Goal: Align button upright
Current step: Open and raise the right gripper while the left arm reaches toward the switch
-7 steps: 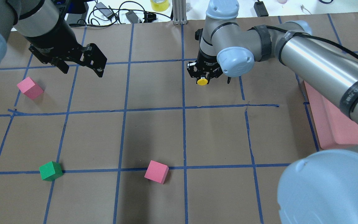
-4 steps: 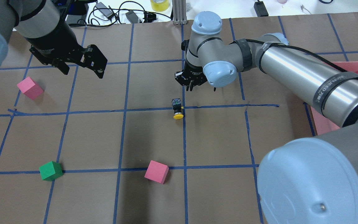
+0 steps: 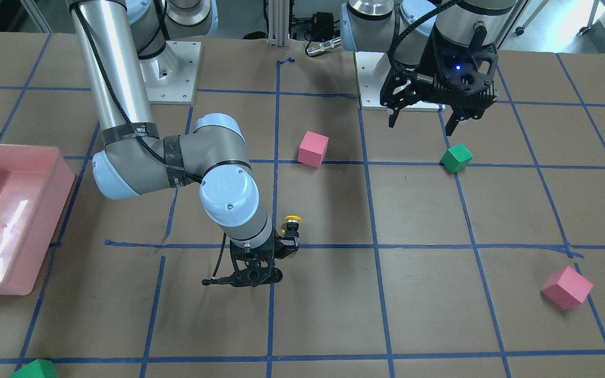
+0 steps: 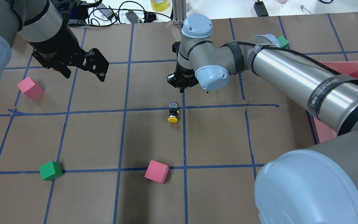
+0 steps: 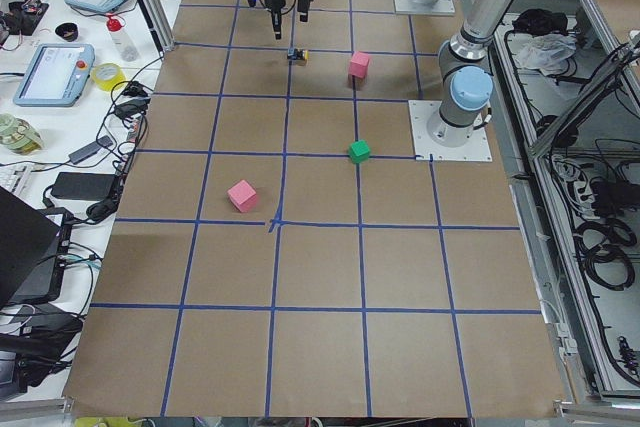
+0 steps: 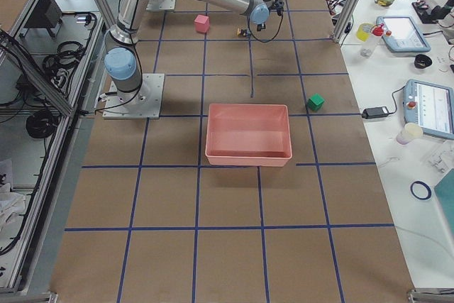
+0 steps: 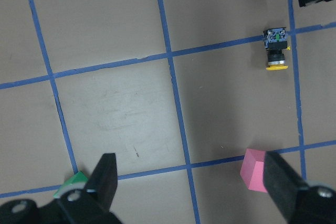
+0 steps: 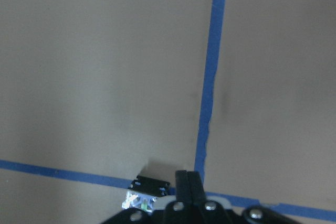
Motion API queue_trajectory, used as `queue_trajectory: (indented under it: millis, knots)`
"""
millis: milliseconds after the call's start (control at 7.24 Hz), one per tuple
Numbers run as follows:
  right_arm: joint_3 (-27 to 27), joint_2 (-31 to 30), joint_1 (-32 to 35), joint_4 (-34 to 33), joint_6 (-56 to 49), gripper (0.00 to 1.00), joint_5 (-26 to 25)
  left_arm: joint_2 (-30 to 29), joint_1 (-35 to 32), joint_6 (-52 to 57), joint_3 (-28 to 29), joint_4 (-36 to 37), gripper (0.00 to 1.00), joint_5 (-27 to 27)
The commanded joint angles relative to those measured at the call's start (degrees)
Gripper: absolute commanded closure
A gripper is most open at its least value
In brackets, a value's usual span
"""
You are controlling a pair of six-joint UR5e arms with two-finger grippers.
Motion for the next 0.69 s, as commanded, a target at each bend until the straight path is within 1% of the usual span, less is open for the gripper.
queue_trajectory:
  millis: [0,138,276,414,552]
  knots:
    - [0.6,-4.0,-0.5,2.5,-2.8,0.01,-6.4,0.8,-0.4,-2.9,-2.8,1.9,0.0,-0.2]
    - [0.7,-5.7,-1.8,5.9,-2.9,0.0,-7.7,1.0,-0.5,-3.7,-4.0,3.2,0.0,-0.2]
    - [0.7,-8.0,-6.0,10.6,-3.3,0.0,-7.0,1.0,-0.8,-5.7,-6.0,7.1,0.0,-0.4]
    - [1.1,-10.6,-9.5,13.6,-6.9,0.0,-7.1,1.0,-1.6,-7.9,-8.8,12.1,0.0,-0.5]
    - [1.7,-11.9,-11.4,14.0,-10.4,0.0,-7.7,0.9,-3.8,-9.4,-11.1,16.0,0.0,-0.2]
